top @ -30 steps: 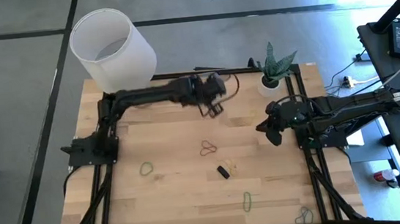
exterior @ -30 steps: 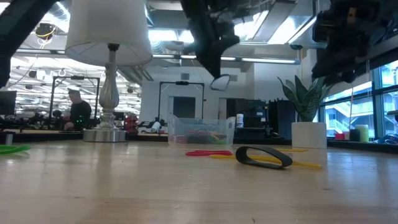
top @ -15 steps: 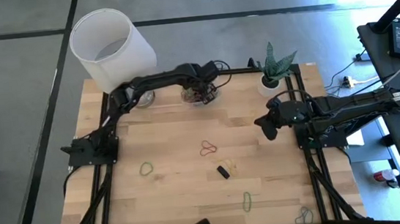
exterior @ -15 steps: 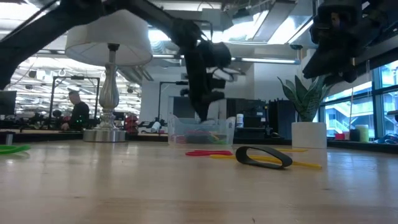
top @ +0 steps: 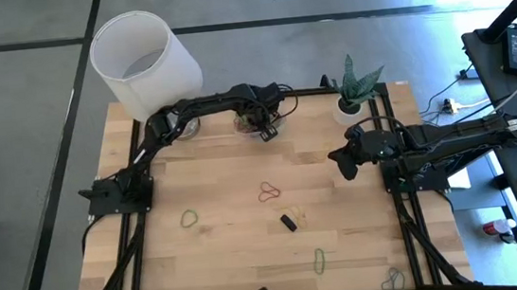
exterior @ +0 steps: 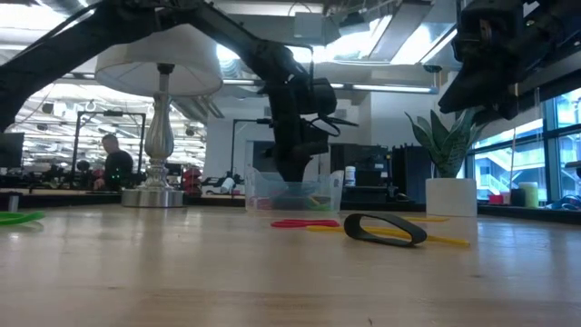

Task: Pick and place rubber bands into bin
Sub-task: Put the top blue rubber band into the transparent bin, then put the black rubber band into the transparent bin

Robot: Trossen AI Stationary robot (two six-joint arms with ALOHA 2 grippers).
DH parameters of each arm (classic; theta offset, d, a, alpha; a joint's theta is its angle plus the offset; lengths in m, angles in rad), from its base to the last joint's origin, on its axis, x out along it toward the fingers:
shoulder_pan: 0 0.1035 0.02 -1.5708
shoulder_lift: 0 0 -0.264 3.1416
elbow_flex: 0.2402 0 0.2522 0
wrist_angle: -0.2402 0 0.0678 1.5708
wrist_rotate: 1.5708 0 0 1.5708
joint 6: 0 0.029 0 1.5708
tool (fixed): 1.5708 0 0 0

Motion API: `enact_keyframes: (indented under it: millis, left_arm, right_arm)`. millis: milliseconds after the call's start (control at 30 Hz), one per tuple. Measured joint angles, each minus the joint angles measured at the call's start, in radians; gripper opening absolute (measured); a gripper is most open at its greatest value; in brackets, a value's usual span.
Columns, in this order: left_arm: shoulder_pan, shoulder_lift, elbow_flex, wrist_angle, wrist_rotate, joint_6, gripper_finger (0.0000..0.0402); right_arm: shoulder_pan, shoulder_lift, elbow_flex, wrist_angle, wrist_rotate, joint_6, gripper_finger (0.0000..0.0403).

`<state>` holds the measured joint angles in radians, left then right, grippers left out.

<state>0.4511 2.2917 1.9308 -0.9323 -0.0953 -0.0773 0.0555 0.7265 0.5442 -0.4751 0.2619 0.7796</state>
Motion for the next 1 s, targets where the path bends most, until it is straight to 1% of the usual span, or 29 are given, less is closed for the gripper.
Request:
enact_keyframes:
  millis: [67,233,367,433,600,800,1000]
  left_arm:
    - [0.005,-0.001,0.0,-0.014,0.02,-0.021,0.0044]
    - [0.007,-0.005,0.0,-0.036,0.004,-0.066,0.01]
    - [0.009,-0.036,-0.001,-0.033,0.001,-0.072,0.0125]
    - [0.009,-0.048,-0.001,-0.036,-0.007,-0.072,0.0128]
    - [0.009,-0.099,-0.001,-0.037,-0.026,-0.13,0.0127]
    - [-0.003,-0.17,-0.001,-0.037,-0.016,-0.218,0.0123]
    - [-0.074,-0.232,0.0,-0.031,0.001,-0.294,0.0112]
  right_arm:
    - [0.0,0.0,0.0,0.0,0.0,-0.006,0.0055]
    - [0.0,0.0,0.0,0.0,-0.001,-0.026,0.0055]
    - [0.0,0.0,0.0,-0.001,-0.001,-0.029,0.0055]
    - [0.0,0.0,0.0,-0.007,-0.002,-0.035,0.0055]
    - [0.0,0.0,0.0,-0.014,-0.004,-0.055,0.0055]
    - [0.0,0.0,0.0,-0.016,-0.004,-0.082,0.0055]
    - [0.0,0.0,0.0,-0.016,-0.004,-0.082,0.0055]
